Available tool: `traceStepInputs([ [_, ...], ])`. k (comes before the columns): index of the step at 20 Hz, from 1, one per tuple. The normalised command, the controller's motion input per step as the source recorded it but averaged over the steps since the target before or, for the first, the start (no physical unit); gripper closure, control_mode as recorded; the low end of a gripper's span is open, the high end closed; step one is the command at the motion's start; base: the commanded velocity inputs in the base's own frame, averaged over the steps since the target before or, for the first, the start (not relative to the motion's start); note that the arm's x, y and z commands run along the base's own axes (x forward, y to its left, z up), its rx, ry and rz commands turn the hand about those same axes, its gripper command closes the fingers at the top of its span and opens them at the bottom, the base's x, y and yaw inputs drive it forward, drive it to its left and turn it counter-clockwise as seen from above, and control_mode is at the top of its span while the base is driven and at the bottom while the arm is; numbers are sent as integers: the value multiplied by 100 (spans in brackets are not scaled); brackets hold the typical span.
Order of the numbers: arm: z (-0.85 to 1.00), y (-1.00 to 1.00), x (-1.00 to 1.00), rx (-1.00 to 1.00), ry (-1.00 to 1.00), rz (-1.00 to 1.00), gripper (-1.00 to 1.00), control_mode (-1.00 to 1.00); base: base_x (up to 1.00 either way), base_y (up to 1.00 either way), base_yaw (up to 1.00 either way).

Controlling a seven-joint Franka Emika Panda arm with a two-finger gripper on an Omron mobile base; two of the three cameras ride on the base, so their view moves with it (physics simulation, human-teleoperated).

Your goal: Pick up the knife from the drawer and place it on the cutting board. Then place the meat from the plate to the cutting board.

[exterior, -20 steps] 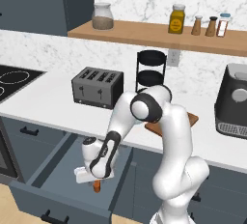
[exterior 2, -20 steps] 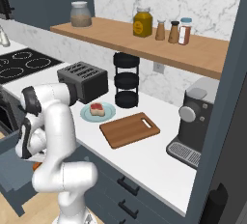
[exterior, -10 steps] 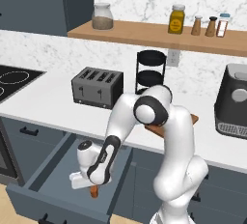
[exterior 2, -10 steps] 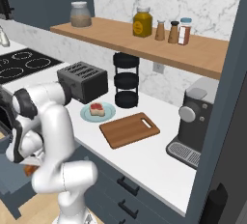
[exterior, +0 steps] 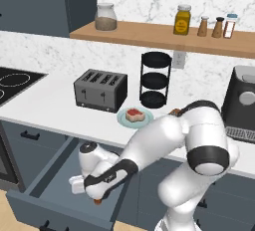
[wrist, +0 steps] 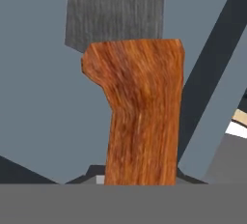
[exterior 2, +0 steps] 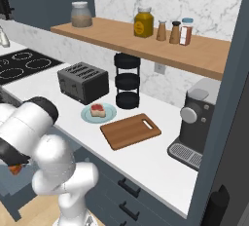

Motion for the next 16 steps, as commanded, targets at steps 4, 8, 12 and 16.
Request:
traceStepInputs([
  [4,100,0,-23,0,-8,0,100,-100,0,0,0],
  [8,100,5,-32,-1,-3,-1,100,-100,0,0,0],
  [12,100,-18,-16,0,0,-10,100,-100,0,0,0],
  [16,80,-61,0,0,1,-21,100,-100,0,0,0],
])
